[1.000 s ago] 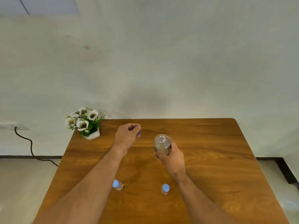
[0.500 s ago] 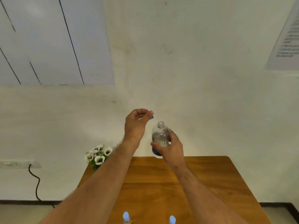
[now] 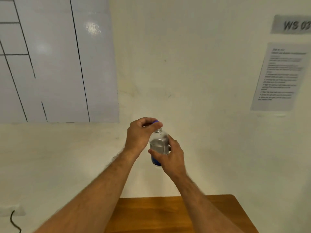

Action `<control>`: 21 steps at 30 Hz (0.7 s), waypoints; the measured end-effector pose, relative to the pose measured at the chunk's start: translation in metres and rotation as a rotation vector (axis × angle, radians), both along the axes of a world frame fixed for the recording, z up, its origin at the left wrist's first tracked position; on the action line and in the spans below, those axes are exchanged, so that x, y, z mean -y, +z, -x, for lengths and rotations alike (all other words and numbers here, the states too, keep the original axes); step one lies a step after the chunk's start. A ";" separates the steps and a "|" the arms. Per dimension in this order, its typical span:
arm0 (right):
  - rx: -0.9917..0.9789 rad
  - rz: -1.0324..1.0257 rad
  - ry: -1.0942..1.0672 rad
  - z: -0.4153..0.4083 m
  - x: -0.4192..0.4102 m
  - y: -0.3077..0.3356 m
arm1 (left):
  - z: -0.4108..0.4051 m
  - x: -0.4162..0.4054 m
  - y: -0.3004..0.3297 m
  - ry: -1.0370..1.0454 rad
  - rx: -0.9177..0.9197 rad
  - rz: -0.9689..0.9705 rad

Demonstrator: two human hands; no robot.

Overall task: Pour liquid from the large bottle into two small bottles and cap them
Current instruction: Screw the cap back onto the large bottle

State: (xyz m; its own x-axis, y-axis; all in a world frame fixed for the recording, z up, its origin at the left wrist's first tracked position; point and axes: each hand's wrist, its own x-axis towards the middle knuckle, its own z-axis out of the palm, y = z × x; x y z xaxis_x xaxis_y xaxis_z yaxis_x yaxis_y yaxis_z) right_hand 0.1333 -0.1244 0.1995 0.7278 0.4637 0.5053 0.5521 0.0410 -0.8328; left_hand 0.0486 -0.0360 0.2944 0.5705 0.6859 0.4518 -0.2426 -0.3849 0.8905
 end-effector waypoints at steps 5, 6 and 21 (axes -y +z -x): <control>-0.001 0.008 -0.031 -0.004 -0.005 0.014 | 0.002 0.003 0.017 0.065 -0.088 -0.192; 0.001 0.006 -0.037 -0.004 -0.006 0.016 | 0.003 0.003 0.019 0.066 -0.099 -0.220; -0.016 0.025 0.004 0.004 -0.004 0.014 | 0.008 -0.005 0.024 -0.061 -0.187 -0.288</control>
